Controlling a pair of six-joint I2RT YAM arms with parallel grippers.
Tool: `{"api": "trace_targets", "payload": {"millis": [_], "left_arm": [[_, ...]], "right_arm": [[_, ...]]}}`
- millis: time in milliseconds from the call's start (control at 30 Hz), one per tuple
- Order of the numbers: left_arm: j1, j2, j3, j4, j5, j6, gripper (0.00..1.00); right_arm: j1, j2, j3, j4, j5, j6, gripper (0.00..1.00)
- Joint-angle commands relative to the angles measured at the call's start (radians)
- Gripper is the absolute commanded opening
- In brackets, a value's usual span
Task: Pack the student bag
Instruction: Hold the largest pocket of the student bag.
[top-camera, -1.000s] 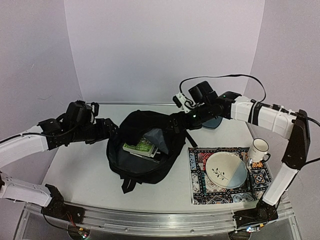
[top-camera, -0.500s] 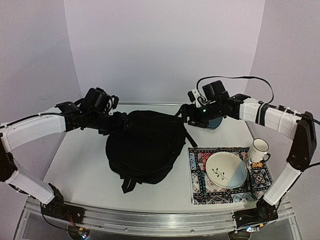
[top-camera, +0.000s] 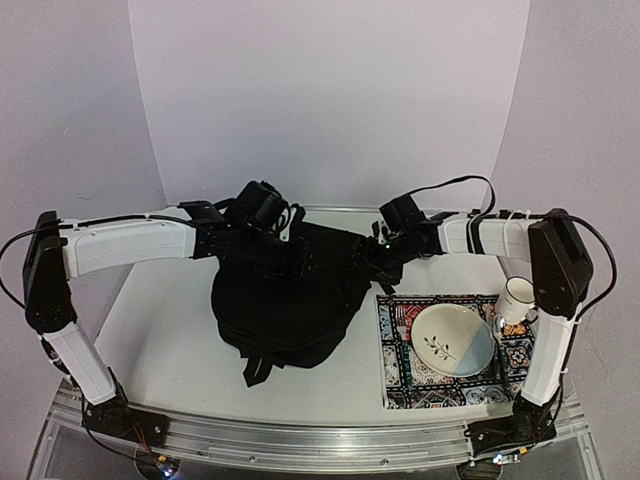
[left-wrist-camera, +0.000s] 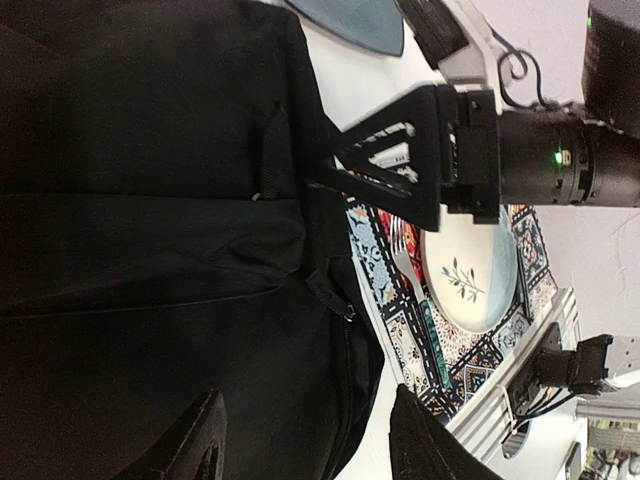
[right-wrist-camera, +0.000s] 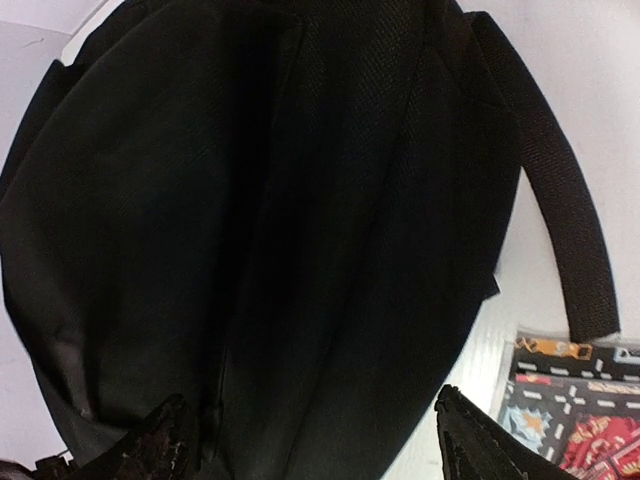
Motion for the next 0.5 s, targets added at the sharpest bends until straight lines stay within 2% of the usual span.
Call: {"api": "trace_targets", "payload": {"millis": [0, 133, 333, 433, 467], "left_arm": [[-0.002, 0.069, 0.043, 0.065, 0.085, -0.027, 0.55], [-0.003, 0.116, 0.034, 0.123, 0.134, -0.071, 0.53], [-0.009, 0.178, 0.036, 0.177, 0.2, -0.117, 0.5], [-0.011, 0.194, 0.034, 0.191, 0.195, -0.142, 0.49], [-0.012, 0.2, 0.033, 0.196, 0.189, -0.148, 0.49]], "right_arm": [[-0.002, 0.057, -0.01, 0.1, -0.068, 0.079, 0.79], [-0.002, 0.076, -0.03, 0.185, -0.134, 0.122, 0.65], [0.005, 0.056, -0.062, 0.275, -0.204, 0.164, 0.23], [0.012, 0.037, -0.068, 0.285, -0.205, 0.168, 0.09], [0.013, 0.032, -0.069, 0.288, -0.204, 0.168, 0.08]]}}
